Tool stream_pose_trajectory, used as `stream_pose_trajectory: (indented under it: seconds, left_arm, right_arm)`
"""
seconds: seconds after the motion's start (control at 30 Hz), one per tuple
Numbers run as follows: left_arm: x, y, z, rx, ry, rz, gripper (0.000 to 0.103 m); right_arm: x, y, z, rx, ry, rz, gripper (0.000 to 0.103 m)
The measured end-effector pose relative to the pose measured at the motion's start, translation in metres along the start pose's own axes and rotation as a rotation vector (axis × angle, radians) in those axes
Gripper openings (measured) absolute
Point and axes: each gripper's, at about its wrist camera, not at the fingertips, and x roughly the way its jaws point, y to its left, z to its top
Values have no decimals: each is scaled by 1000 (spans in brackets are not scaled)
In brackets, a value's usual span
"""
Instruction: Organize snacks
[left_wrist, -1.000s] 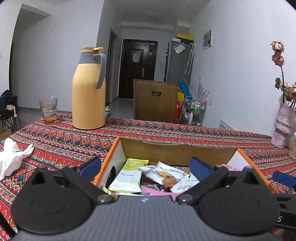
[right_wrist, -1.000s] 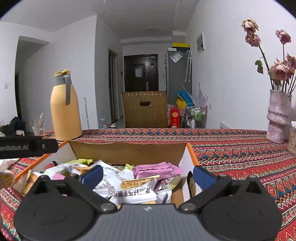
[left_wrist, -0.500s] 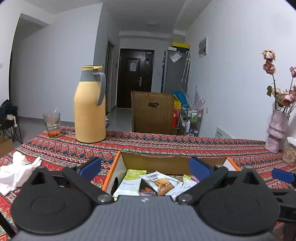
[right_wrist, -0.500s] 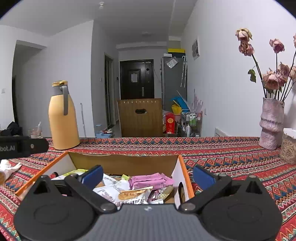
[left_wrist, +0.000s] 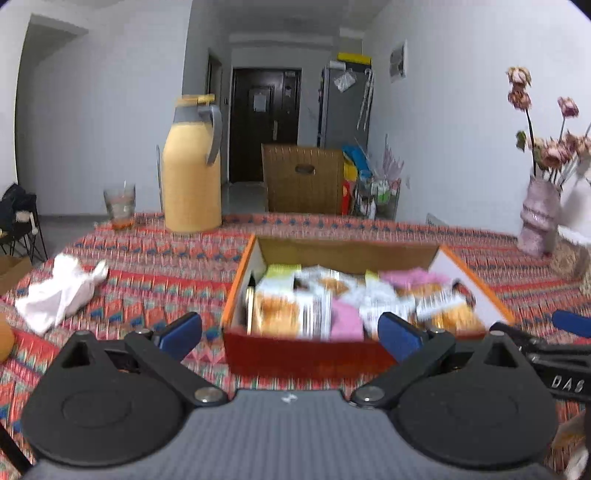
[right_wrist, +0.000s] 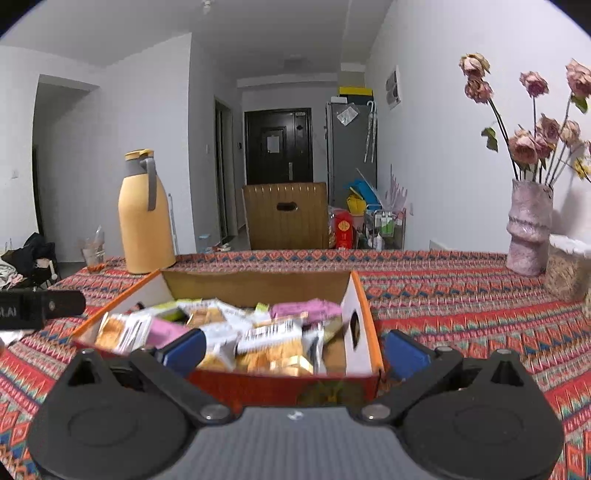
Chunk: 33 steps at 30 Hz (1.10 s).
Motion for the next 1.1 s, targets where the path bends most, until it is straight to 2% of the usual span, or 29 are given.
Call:
stream_pose_trajectory:
  seconds: [0.5, 0.73, 1.1]
  left_arm:
    - [-20, 17, -73, -2, 157, -38, 103]
    - [-27, 16, -82, 12, 173, -58, 103]
    - [-26, 13, -87, 26, 187, -75, 103]
  right_arm:
    - [-49, 10, -62, 3, 128, 33, 103]
    - [-57, 7, -75, 8, 173, 32, 103]
    - [-57, 3, -76, 16, 187, 11, 103]
